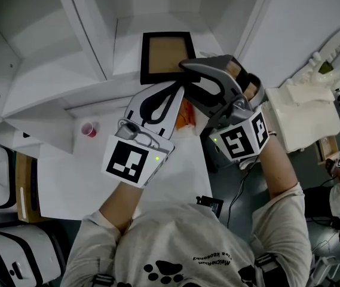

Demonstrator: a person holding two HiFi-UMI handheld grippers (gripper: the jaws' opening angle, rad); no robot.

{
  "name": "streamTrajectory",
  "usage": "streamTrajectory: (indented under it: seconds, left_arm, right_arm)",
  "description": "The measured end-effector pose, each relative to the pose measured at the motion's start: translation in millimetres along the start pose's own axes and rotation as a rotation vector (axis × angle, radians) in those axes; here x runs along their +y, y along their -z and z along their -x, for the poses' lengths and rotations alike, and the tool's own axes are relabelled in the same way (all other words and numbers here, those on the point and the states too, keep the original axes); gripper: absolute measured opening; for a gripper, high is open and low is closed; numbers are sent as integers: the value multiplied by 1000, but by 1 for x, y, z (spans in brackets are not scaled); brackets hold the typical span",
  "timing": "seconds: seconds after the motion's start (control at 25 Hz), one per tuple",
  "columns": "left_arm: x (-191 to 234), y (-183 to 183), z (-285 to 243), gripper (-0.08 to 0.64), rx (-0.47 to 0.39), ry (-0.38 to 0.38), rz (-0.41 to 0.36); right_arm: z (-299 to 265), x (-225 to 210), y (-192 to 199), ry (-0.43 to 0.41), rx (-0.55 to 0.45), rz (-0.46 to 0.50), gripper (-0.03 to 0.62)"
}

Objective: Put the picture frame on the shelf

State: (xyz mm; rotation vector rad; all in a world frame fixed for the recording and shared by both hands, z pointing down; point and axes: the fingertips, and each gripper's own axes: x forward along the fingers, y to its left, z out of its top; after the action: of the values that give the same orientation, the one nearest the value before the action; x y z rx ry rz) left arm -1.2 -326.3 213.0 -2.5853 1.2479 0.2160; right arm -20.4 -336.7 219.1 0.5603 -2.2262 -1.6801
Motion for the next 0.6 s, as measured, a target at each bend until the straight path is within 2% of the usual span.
streamTrajectory:
  seconds: [0.08, 0.6]
  left_arm:
    - [2, 5, -1, 20, 26, -3, -4]
    - [9, 6, -8, 20, 18, -24, -5]
  right_arm:
    - [4, 0, 2, 9, 19, 2, 179]
    - [29, 4, -2, 91, 63, -16, 178]
